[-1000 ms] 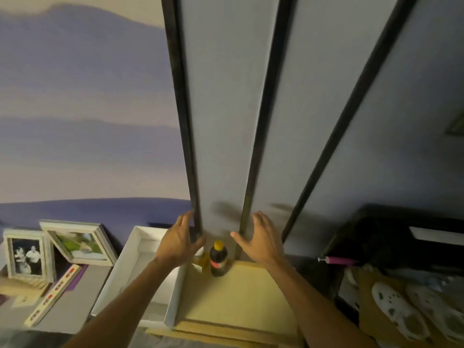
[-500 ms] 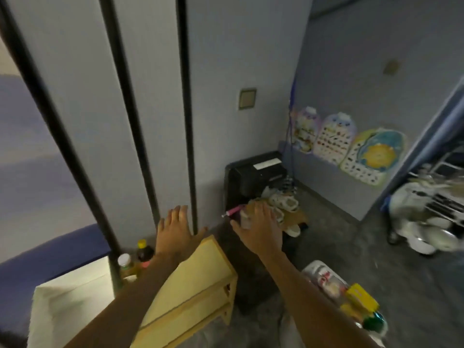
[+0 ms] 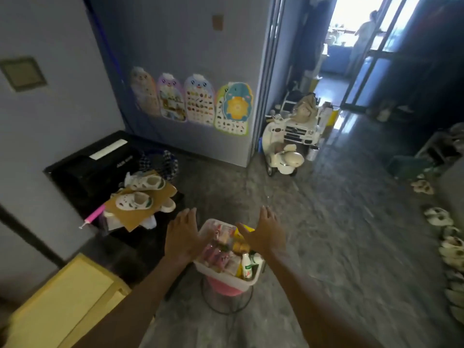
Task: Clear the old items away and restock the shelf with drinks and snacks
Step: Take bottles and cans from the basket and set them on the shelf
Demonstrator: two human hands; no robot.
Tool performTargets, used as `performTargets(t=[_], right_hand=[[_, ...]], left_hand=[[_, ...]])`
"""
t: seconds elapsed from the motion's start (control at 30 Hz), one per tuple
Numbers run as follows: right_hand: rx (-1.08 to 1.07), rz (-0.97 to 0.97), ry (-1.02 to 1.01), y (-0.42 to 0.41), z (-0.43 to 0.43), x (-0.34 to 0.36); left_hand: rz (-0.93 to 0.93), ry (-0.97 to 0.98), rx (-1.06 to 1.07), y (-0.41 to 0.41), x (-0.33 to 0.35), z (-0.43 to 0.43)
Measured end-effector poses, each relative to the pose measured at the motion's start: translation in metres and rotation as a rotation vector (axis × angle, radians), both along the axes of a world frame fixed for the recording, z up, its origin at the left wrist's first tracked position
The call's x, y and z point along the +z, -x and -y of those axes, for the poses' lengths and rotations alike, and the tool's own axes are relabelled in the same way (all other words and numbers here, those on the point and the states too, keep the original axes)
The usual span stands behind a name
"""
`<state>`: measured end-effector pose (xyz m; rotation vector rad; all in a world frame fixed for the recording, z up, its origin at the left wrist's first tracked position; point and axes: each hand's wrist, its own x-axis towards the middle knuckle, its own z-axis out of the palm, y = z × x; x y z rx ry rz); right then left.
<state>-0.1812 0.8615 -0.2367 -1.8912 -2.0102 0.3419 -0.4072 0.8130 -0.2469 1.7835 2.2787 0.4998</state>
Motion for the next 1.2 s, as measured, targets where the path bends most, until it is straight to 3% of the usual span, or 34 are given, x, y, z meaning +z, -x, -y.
performTargets(t=[0.27, 0.5, 0.7, 0.87, 1.2], right_hand=[[-0.036, 0.120, 0.186, -0.102, -0.072, -0.100], [0.005, 0.127, 0.365, -0.107, -0.100, -0.207], [-0.023, 0.165, 0.485, -0.102, -0.131, -0.292], [-0.064, 0.130, 0.563, -0.089, -0.147, -0.358], [-0.047, 0.130, 0.597, -0.087, -0.154, -0.405]], left_hand=[[0.042, 0.220, -0.046, -0.116, -0.106, -0.090], [0.025, 0.412, -0.104, -0.128, -0.198, -0.135], [-0.013, 0.605, -0.304, -0.124, -0.291, -0.187], [0.011, 0.661, -0.399, -0.122, -0.370, -0.212], [0.201, 0.655, -0.243, -0.132, -0.430, -0.223]])
